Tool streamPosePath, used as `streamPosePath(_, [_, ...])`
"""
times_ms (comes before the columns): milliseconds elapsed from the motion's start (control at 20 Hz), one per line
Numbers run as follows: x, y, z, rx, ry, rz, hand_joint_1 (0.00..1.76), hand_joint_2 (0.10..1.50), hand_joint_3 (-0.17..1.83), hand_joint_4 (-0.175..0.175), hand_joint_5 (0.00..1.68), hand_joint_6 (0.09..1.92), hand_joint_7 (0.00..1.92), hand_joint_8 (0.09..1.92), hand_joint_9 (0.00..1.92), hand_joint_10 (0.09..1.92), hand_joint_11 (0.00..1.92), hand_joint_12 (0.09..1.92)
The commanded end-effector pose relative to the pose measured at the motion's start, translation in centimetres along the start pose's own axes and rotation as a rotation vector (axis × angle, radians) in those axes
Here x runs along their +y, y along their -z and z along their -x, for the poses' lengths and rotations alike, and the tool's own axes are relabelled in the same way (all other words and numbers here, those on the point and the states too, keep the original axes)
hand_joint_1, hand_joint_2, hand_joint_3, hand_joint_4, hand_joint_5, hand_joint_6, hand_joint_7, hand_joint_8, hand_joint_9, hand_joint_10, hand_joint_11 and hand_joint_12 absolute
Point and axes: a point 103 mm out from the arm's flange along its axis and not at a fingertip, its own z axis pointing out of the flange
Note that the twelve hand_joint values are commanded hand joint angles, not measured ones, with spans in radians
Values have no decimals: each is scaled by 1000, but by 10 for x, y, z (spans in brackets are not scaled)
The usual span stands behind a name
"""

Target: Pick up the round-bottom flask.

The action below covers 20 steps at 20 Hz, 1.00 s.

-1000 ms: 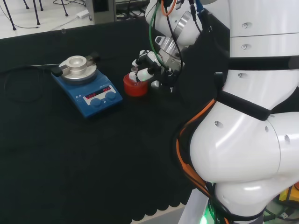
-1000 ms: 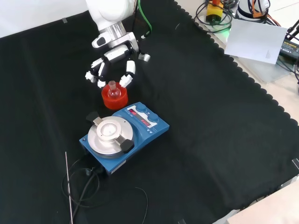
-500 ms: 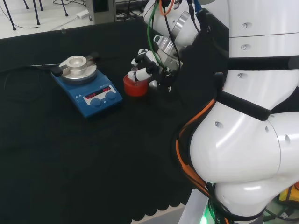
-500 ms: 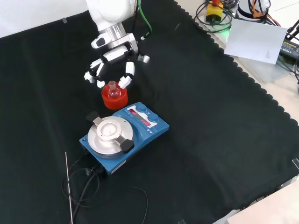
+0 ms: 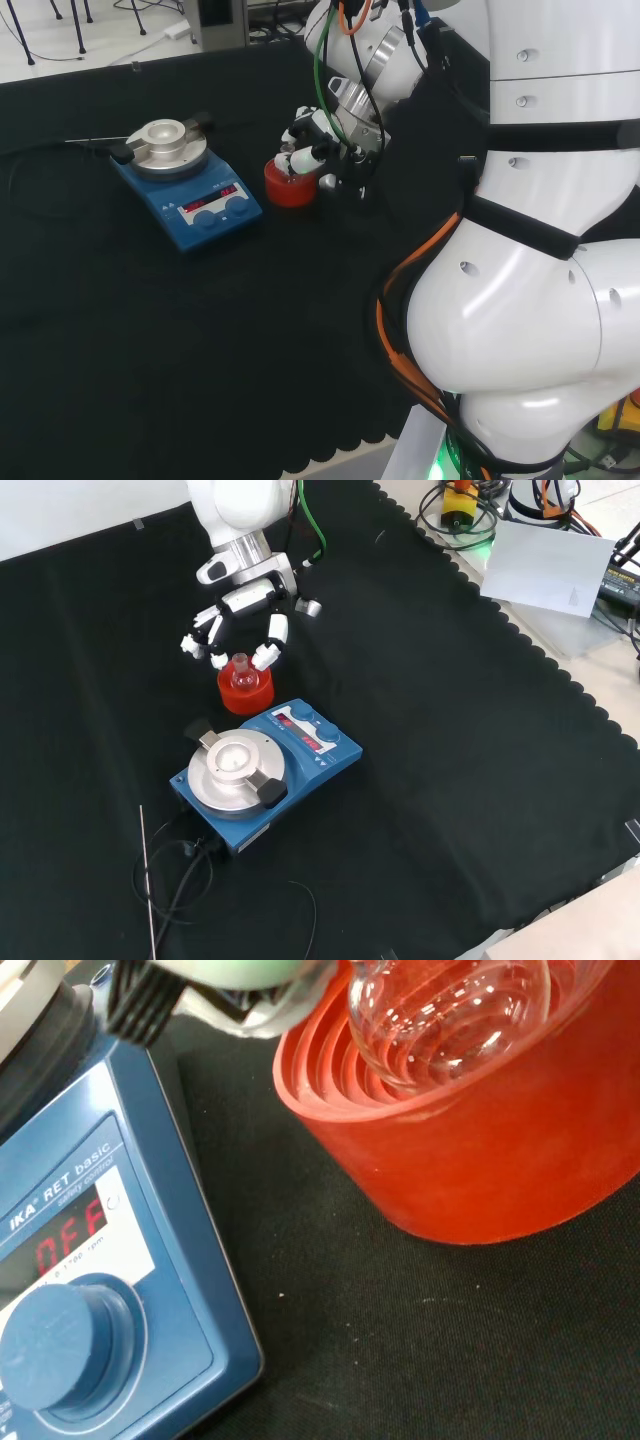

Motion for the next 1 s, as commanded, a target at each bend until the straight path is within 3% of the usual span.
streamPosePath(50, [-1, 0, 0, 2, 0, 4, 954, 635, 701, 26, 759, 731, 106, 442, 319, 607, 0, 1291])
streamPosePath(650, [-1, 2, 1, 7, -7, 6, 951, 671, 706, 36, 871, 807, 127, 452, 343, 610, 0, 1310])
streamPosePath(750, [-1, 2, 0, -4, -9, 16, 994, 870, 422, 127, 939, 953, 130, 468, 350, 617, 0, 1325])
streamPosePath(800, [-1, 2, 0, -9, -10, 23, 1007, 937, 310, 151, 963, 979, 135, 476, 358, 619, 0, 1331])
streamPosePath(900, [-2, 4, -3, -20, -11, 45, 1024, 993, 210, 170, 995, 985, 154, 488, 380, 620, 0, 1347])
streamPosePath(1000, [-2, 6, -6, -31, -11, 60, 1037, 940, 312, 175, 1021, 989, 188, 482, 425, 588, 26, 1341])
